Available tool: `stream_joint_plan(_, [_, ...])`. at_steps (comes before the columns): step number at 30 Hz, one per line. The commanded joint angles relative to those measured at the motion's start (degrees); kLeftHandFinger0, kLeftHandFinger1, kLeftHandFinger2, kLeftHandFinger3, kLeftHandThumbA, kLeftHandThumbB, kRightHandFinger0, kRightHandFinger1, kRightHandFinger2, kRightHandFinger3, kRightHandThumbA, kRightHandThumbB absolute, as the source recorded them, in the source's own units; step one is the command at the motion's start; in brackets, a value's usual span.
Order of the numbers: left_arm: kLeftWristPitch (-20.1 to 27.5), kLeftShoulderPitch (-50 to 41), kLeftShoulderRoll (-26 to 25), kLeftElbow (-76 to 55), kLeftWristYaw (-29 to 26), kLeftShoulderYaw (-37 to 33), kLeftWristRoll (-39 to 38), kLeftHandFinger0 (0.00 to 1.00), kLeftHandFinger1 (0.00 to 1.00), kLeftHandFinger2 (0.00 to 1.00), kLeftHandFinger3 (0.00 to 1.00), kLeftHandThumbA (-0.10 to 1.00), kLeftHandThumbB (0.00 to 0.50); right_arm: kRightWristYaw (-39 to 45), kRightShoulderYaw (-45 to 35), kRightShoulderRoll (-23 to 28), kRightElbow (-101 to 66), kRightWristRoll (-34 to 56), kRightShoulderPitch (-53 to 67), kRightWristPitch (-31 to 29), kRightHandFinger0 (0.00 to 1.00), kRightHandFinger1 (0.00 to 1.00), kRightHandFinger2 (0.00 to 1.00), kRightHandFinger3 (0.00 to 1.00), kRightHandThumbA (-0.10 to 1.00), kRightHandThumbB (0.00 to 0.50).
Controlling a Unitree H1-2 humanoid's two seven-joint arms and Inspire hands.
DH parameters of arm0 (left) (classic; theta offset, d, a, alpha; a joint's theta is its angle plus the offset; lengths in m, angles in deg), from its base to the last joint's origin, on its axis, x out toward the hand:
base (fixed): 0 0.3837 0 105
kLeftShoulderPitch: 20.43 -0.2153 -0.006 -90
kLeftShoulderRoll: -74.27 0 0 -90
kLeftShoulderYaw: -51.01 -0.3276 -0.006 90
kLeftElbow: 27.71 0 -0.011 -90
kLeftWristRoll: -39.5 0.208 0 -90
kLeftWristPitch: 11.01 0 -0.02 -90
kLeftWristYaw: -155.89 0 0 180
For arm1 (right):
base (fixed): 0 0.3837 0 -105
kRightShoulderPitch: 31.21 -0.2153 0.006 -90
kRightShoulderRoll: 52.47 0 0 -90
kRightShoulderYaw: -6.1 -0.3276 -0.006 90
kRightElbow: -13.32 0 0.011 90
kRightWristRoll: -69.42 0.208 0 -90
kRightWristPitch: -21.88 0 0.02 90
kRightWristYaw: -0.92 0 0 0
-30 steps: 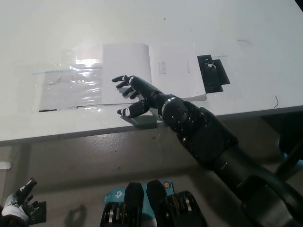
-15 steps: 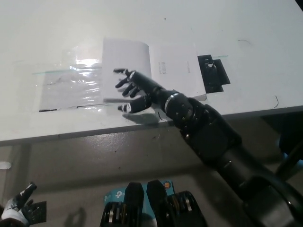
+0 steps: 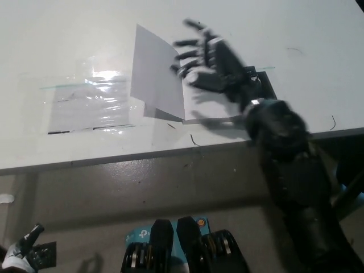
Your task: The robot uses its right hand to slide under the cover of the book kept in the middle of the desk and open it
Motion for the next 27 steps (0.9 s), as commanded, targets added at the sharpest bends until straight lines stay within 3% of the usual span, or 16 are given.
stream_joint_plan(1, [3.0, 0.2, -0.3, 0.9, 2.1, 1.4, -1.9, 1.00, 1.00, 1.00, 1.00, 0.51, 0.000, -1.0, -12.8, 0.2, -13.3, 17.5, 0.8, 8.1, 0.58, 0.64, 0.75, 1.00, 0.77, 0.198])
stream_joint_plan(3, [3.3, 0.1, -0.3, 1.3, 2.7, 1.2, -1.8, 1.00, 1.00, 1.00, 1.00, 0.52, 0.000, -3.2, -18.3, 0.6, -15.0, 21.1, 1.9, 9.2, 0.58, 0.64, 0.74, 1.00, 0.75, 0.212])
stream_joint_plan(8, [4.6, -0.3, -0.4, 2.8, 4.8, 1.2, -2.5, 1.00, 1.00, 1.00, 1.00, 0.58, 0.000, -4.9, -26.8, 0.8, -17.9, 27.5, 4.3, 9.6, 0.63, 0.70, 0.83, 1.00, 0.84, 0.168])
stream_joint_plan(12, [3.8, -1.2, 0.1, 0.7, 4.2, 1.5, -2.9, 1.00, 1.00, 1.00, 1.00, 0.56, 0.000, -9.4, -34.8, 0.0, -19.9, 34.5, 5.0, 12.6, 0.64, 0.65, 0.76, 1.00, 0.77, 0.229])
stream_joint_plan(14, [4.8, -0.9, -0.2, 2.4, 4.6, 1.7, -3.1, 1.00, 1.00, 1.00, 1.00, 0.55, 0.000, -11.3, -38.4, 0.6, -19.9, 36.0, 5.9, 12.4, 0.74, 0.71, 0.82, 1.00, 0.82, 0.160])
stream_joint_plan(16, [5.3, -0.8, -0.2, 2.9, 4.7, 1.8, -3.2, 1.00, 1.00, 1.00, 1.00, 0.55, 0.000, -11.7, -39.6, 0.7, -19.6, 36.4, 5.9, 12.3, 0.74, 0.70, 0.82, 1.00, 0.82, 0.156])
stream_joint_plan(17, [5.0, -0.4, -0.3, 3.6, 5.0, 2.7, -4.3, 1.00, 1.00, 1.00, 1.00, 0.55, 0.000, -12.9, -42.3, 1.3, -17.8, 37.1, 6.2, 10.6, 0.71, 0.68, 0.80, 1.00, 0.79, 0.153])
stream_joint_plan(20, [3.3, -0.6, 0.2, 1.9, 4.4, 4.0, -5.6, 1.00, 1.00, 1.00, 1.00, 0.53, 0.000, -13.8, -46.6, 2.0, -14.9, 39.4, 5.8, 9.0, 0.74, 0.71, 0.80, 1.00, 0.77, 0.139])
stream_joint_plan(22, [3.9, -0.8, -0.4, 2.6, 5.8, 3.1, -4.5, 1.00, 1.00, 1.00, 1.00, 0.58, 0.000, -14.2, -50.4, 3.0, -11.3, 41.0, 5.8, 6.8, 0.72, 0.70, 0.85, 1.00, 0.76, 0.131])
stream_joint_plan(23, [4.7, -0.7, -0.8, 3.7, 6.2, 2.9, -4.0, 1.00, 1.00, 1.00, 1.00, 0.59, 0.000, -14.0, -52.5, 4.3, -7.3, 40.3, 6.2, 4.2, 0.80, 0.77, 0.89, 1.00, 0.82, 0.108])
stream_joint_plan(25, [4.5, -0.7, -0.8, 3.6, 6.3, 3.1, -4.2, 1.00, 1.00, 1.00, 1.00, 0.60, 0.000, -14.1, -54.0, 4.7, -5.4, 40.0, 6.1, 2.9, 0.84, 0.80, 0.92, 1.00, 0.84, 0.095])
stream_joint_plan(27, [4.9, -0.5, -0.8, 3.9, 5.8, 3.0, -3.8, 1.00, 1.00, 1.00, 1.00, 0.58, 0.000, -14.5, -56.3, 5.9, -0.7, 39.0, 6.4, -0.1, 0.79, 0.77, 0.88, 1.00, 0.84, 0.113])
